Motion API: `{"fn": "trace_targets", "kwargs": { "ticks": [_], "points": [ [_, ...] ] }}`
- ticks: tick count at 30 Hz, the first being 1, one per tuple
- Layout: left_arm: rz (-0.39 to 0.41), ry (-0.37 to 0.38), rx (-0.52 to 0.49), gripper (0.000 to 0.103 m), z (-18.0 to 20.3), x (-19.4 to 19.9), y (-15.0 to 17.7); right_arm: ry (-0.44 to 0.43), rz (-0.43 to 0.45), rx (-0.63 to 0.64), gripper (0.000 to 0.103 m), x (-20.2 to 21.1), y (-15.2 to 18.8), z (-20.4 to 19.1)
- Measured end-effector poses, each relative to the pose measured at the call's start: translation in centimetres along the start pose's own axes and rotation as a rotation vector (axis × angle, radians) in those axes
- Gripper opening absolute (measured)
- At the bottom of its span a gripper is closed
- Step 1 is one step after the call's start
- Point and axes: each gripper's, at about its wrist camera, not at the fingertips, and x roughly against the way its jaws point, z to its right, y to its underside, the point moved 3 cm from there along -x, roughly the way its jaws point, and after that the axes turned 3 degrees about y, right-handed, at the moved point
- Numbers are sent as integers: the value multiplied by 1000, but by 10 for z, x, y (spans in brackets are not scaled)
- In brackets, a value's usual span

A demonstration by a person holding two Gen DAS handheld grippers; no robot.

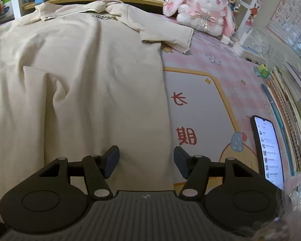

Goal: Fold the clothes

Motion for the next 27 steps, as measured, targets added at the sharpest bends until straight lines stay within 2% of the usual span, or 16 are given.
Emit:
{"fn": "trace_targets", "kwargs": {
  "ticks": [2,3,6,7,8,9,11,13,16,17,19,20,22,24,25,27],
  "points": [
    [-45,53,117,78,-8,-12,1,3,2,-4,58,0,2,1],
    [-46,51,181,78,-14,-20,0,5,3,-6,58,0,3,1],
    [13,79,398,75,-34,-28,-3,10,5,-13,58,1,5,3],
    [20,82,435,75,-36,-31,-3,11,6,-15,58,1,6,3],
    [26,86,473,66,-38,-34,-4,11,7,-18,58,1,7,3],
    [32,86,506,39,-39,-38,-5,11,8,-21,59,2,8,4],
    [31,31,486,7,-37,-43,-10,9,7,-29,58,2,9,5],
    [70,-36,390,5,-31,-45,-22,8,4,-29,58,2,8,5],
    [117,-203,84,5,-13,-44,-49,7,-4,-15,56,3,7,3],
    [113,-254,-1,5,-8,-48,-53,3,-8,-9,56,3,7,2],
    [74,-296,-101,6,-5,-56,-54,-10,-14,-7,55,3,7,2],
    [69,-297,-132,11,-5,-57,-54,-15,-13,-12,55,3,7,3],
    [61,-283,-129,15,-10,-50,-55,-26,-13,-22,56,2,8,5],
    [66,-275,-99,31,-17,-34,-50,-35,-16,-30,56,2,8,6],
    [73,-274,-84,34,-20,-23,-45,-36,-16,-34,56,2,7,7],
    [49,-265,-118,39,-23,-2,-22,-31,-10,-45,56,2,7,11]
  ]
}}
